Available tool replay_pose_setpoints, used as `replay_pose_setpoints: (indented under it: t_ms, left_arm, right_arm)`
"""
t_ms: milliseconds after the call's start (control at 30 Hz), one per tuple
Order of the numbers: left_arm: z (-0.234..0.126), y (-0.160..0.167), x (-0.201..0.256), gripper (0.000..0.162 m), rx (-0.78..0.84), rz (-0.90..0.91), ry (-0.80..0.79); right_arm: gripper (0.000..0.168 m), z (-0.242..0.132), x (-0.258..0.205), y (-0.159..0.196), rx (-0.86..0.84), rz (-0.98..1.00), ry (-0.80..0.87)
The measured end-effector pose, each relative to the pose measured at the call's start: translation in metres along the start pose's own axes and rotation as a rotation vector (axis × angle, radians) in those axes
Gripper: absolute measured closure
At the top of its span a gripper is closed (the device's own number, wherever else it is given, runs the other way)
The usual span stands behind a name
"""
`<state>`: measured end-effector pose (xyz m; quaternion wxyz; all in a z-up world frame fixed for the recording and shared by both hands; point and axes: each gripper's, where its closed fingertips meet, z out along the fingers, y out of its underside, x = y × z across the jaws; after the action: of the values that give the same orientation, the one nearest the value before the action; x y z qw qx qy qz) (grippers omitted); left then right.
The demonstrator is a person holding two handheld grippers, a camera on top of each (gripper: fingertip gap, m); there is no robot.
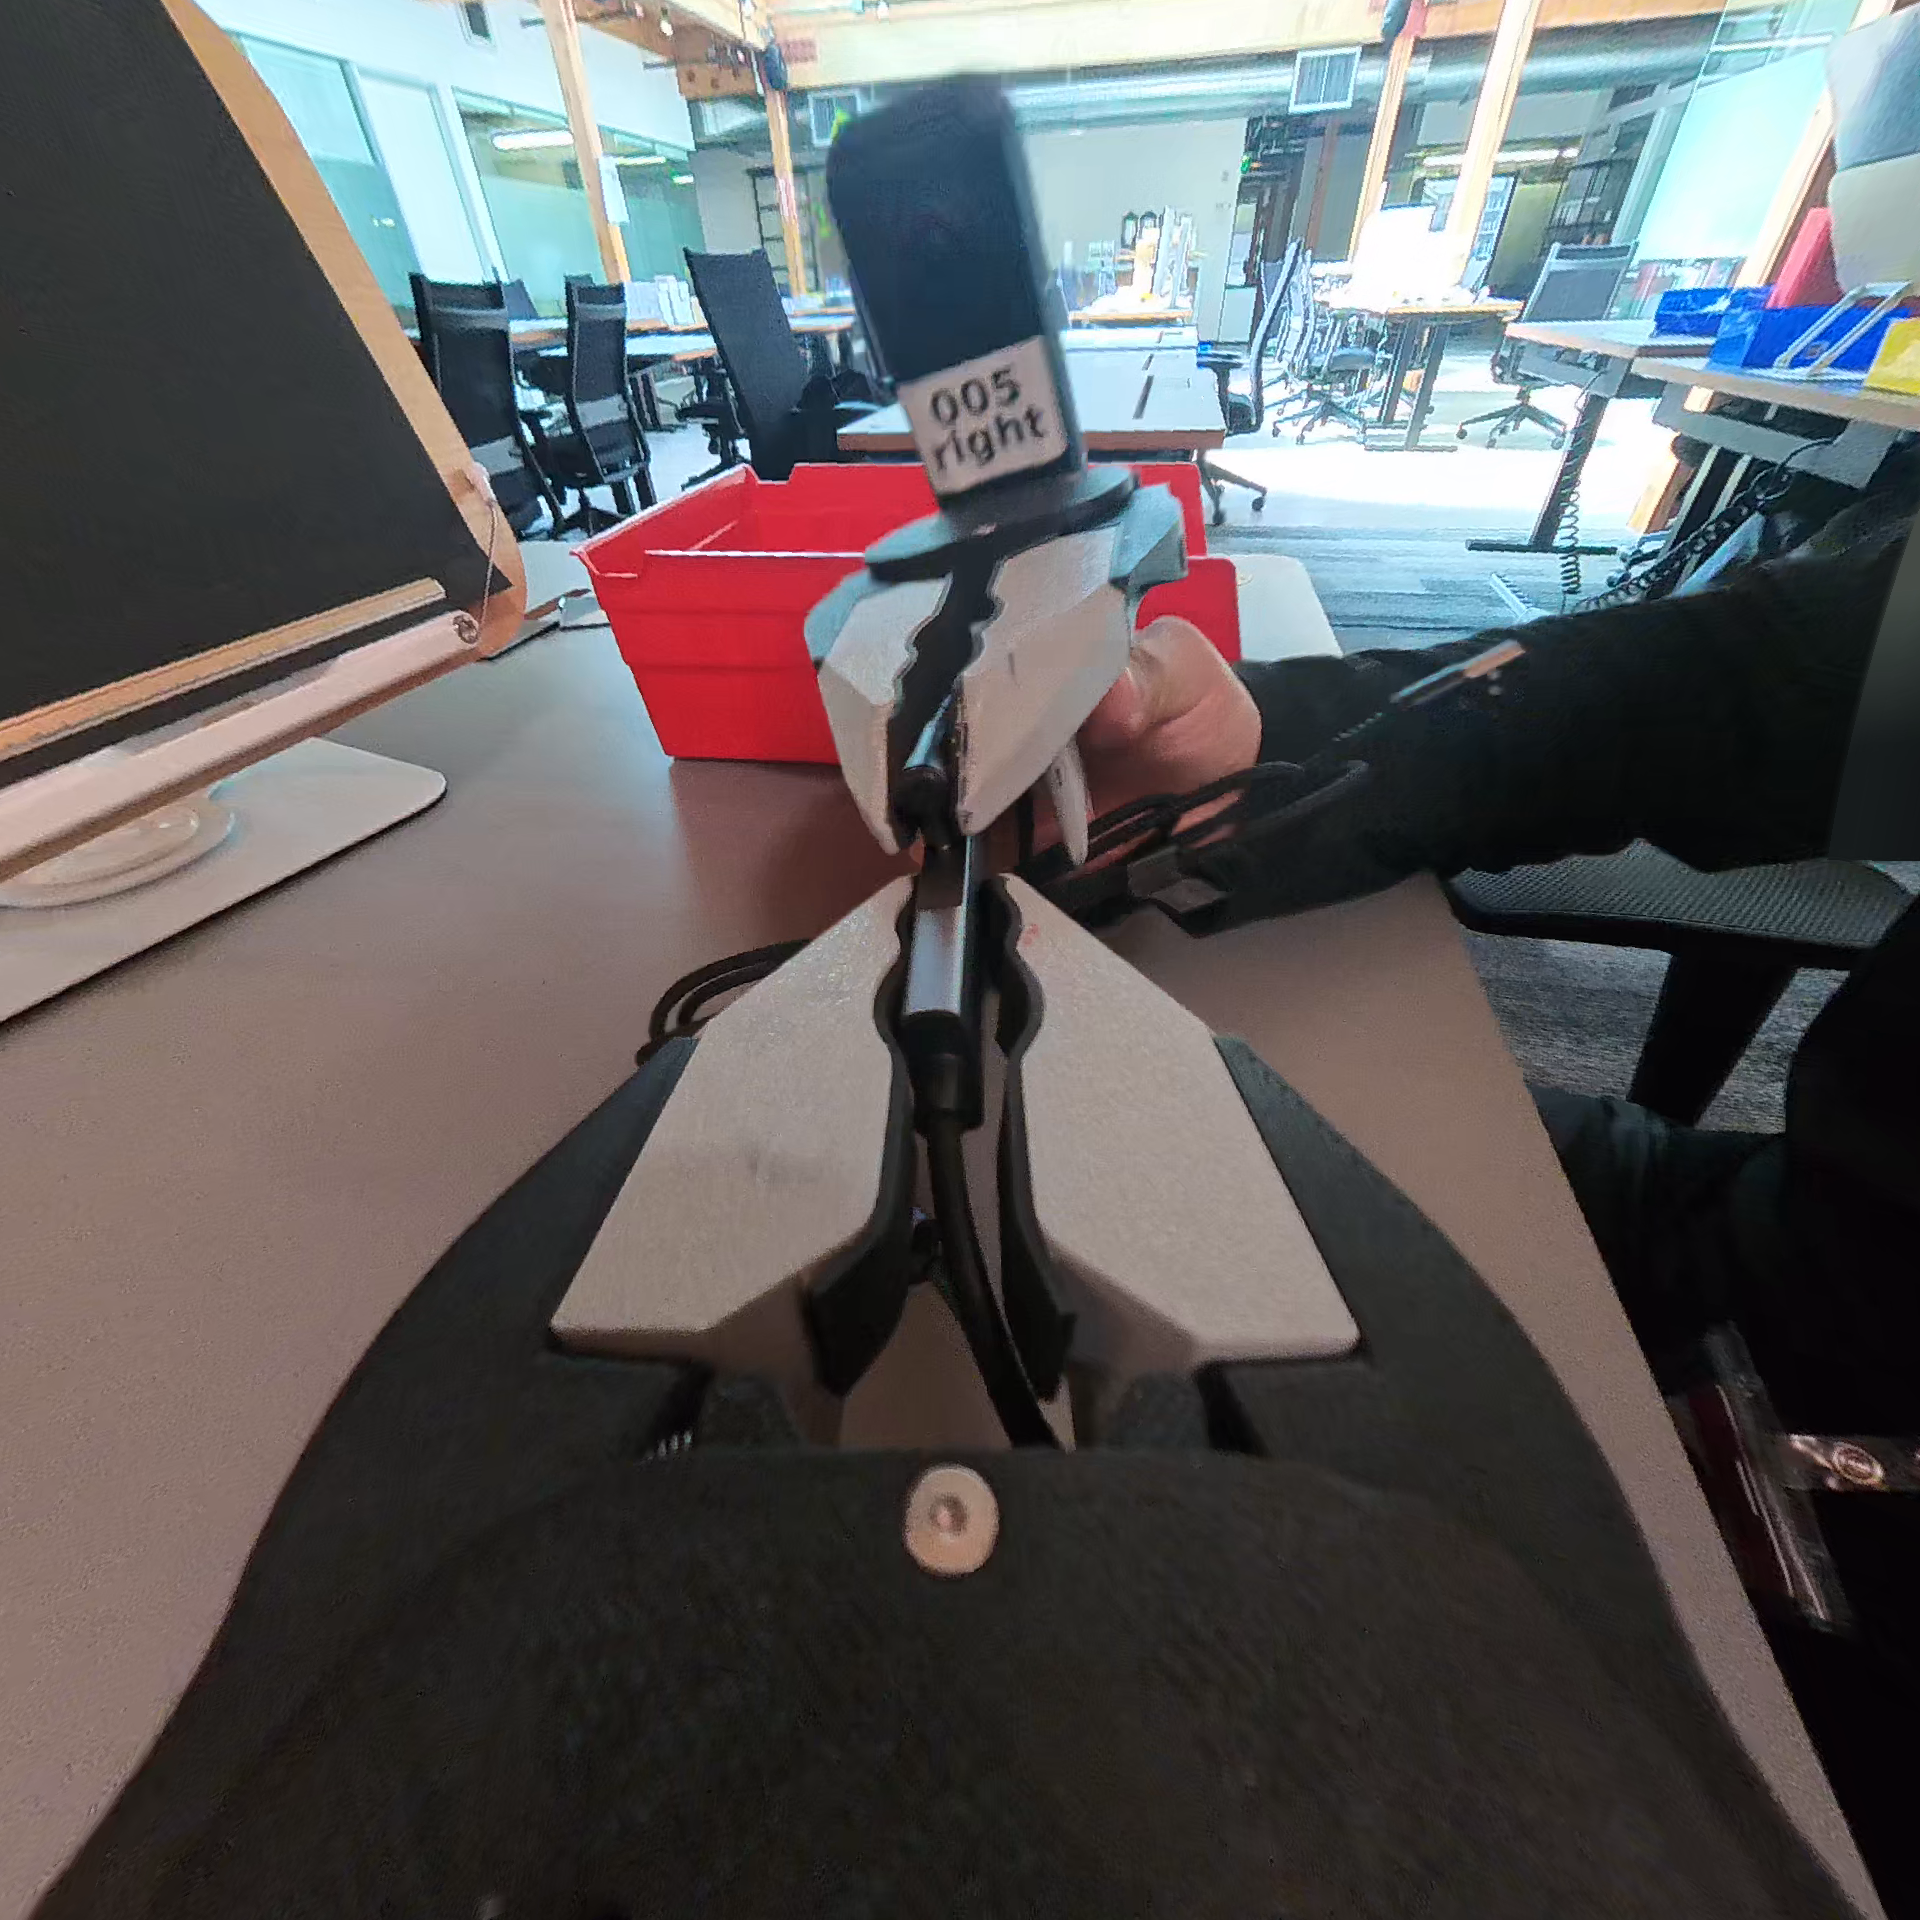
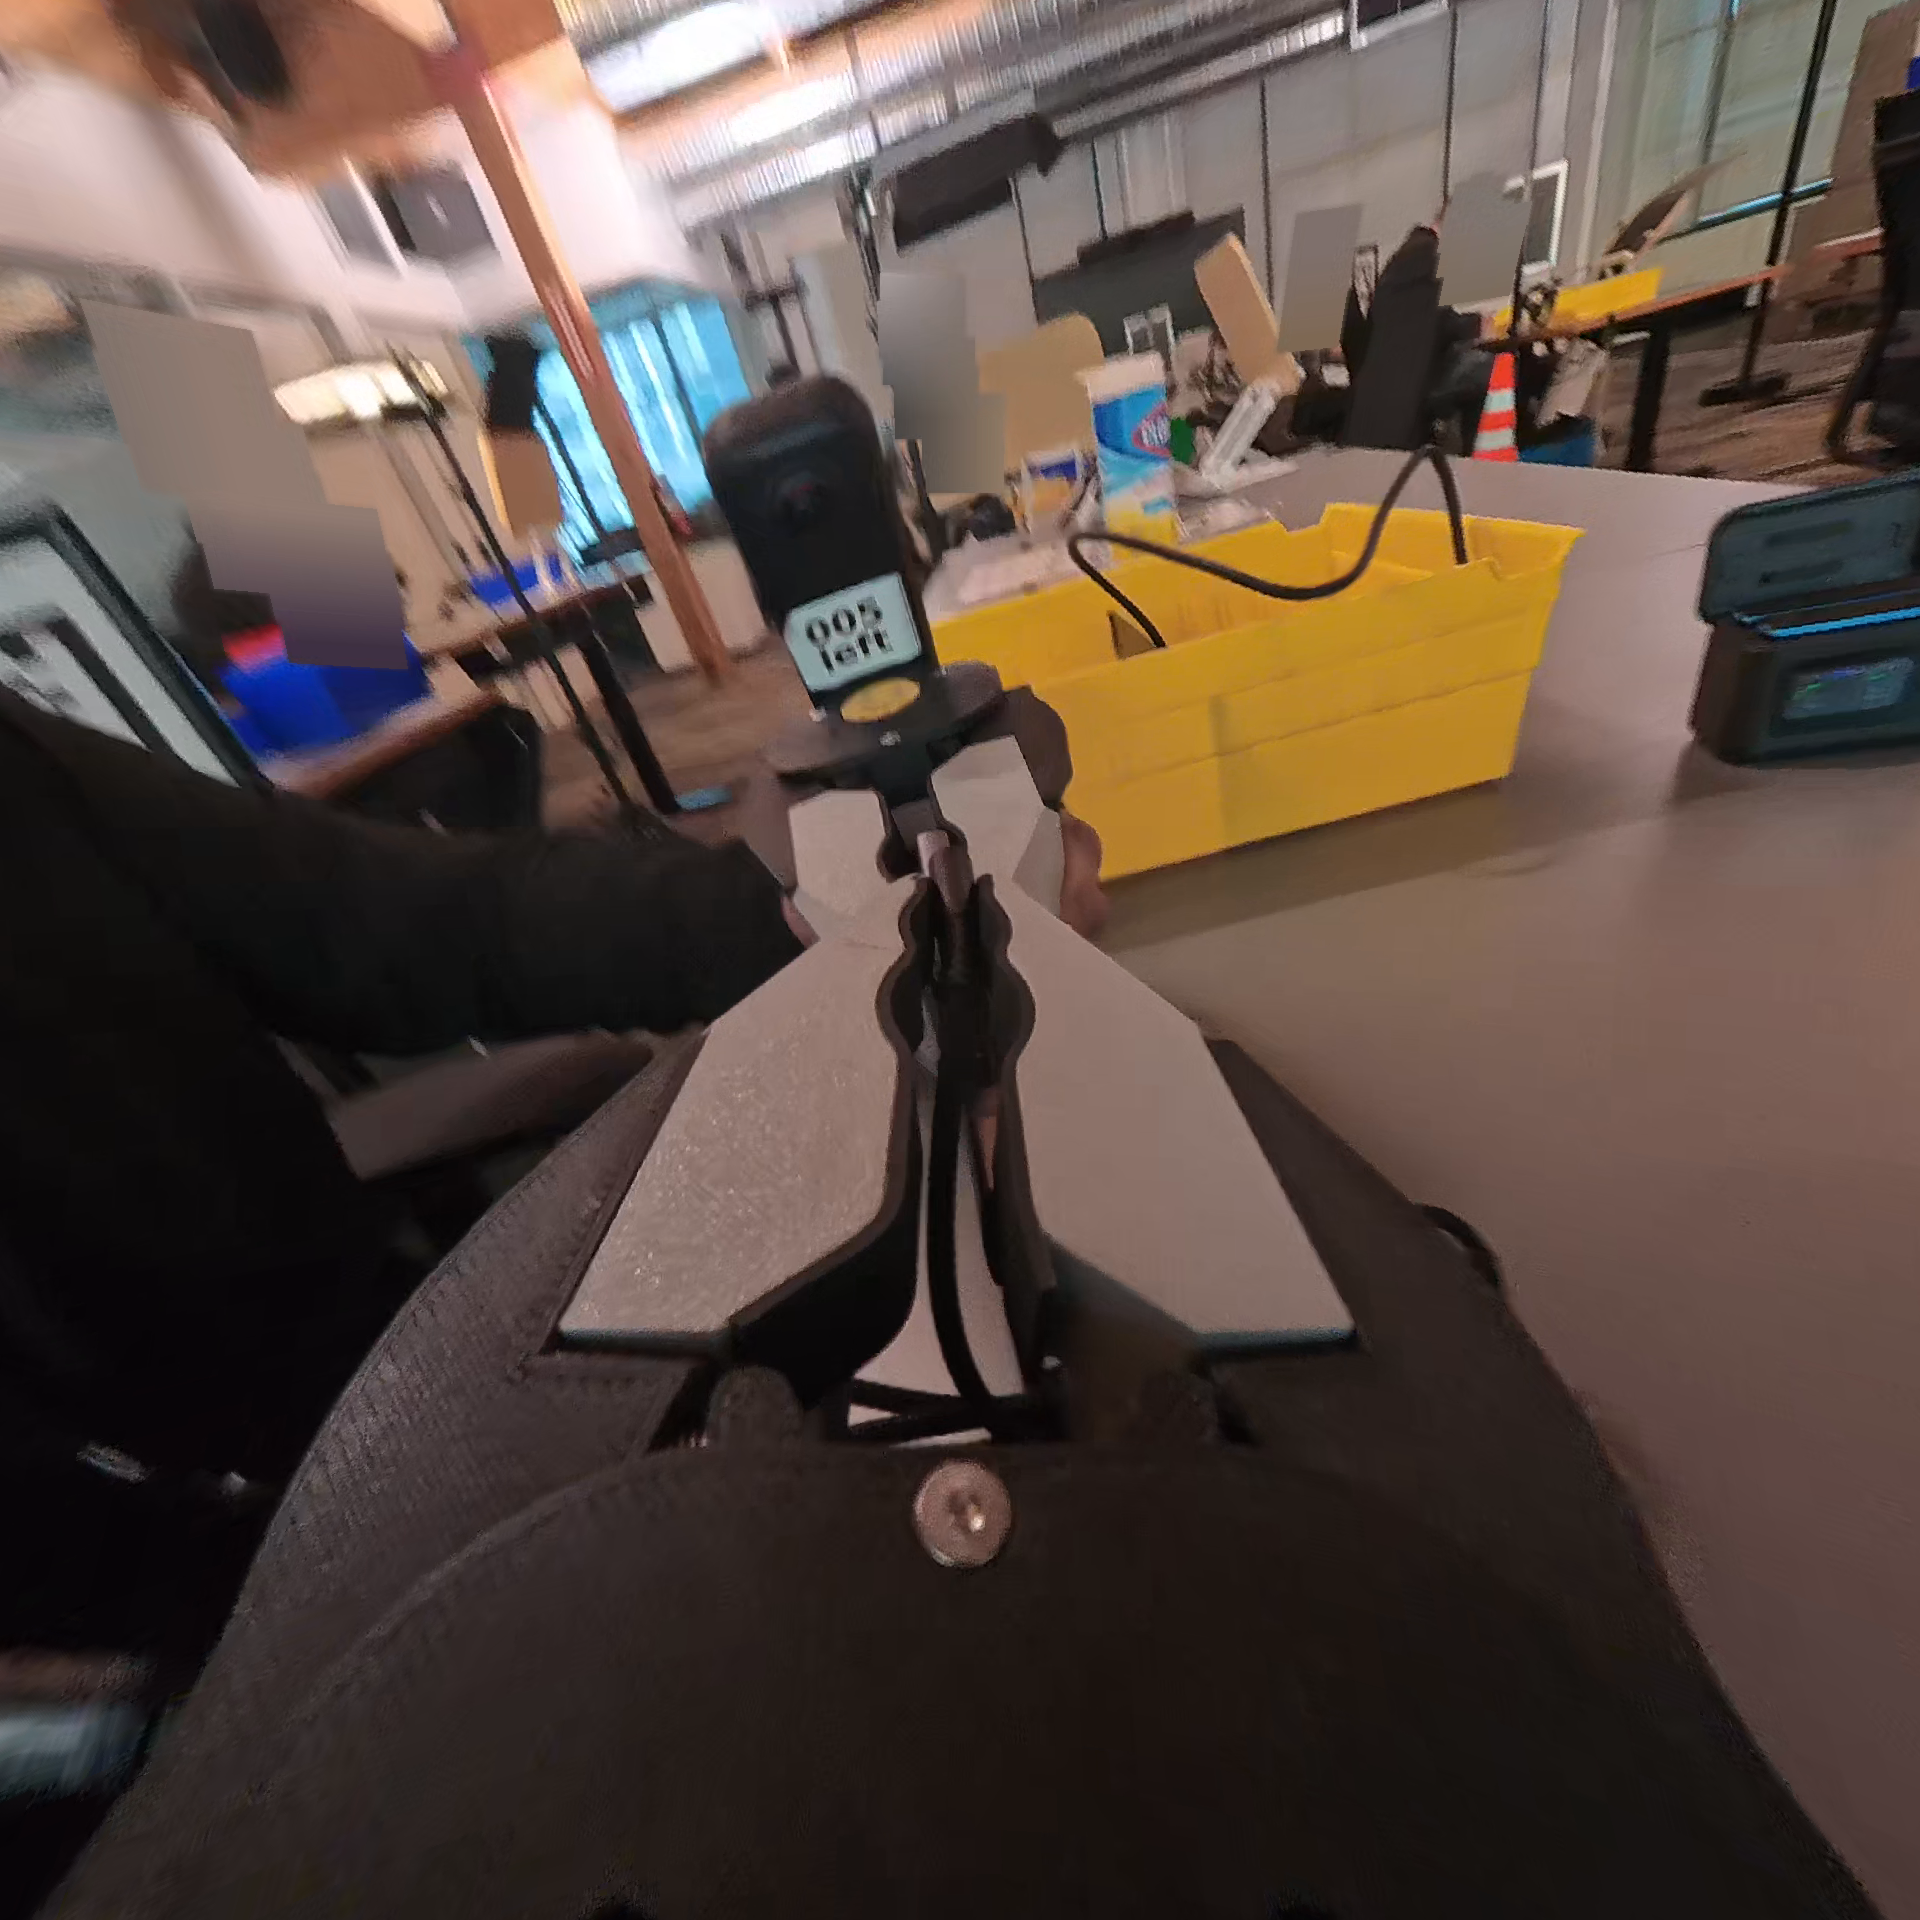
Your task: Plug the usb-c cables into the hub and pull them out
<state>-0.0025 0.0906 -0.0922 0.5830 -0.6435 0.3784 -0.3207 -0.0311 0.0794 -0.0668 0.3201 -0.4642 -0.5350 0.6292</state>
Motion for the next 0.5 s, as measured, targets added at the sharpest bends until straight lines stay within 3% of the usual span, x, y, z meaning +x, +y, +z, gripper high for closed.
replay_pose_setpoints:
  t_ms: [267, 500]
  left_arm:
    - [0.002, 0.009, 0.001, 0.154, -0.043, 0.009, 0.014]
    - [0.000, 0.010, 0.006, 0.155, -0.026, -0.087, 0.104]
  right_arm:
    - [0.160, -0.009, 0.001, 0.010, -0.137, -0.087, 0.039]
    - [0.167, -0.026, -0.003, -0.001, -0.090, -0.088, 0.007]
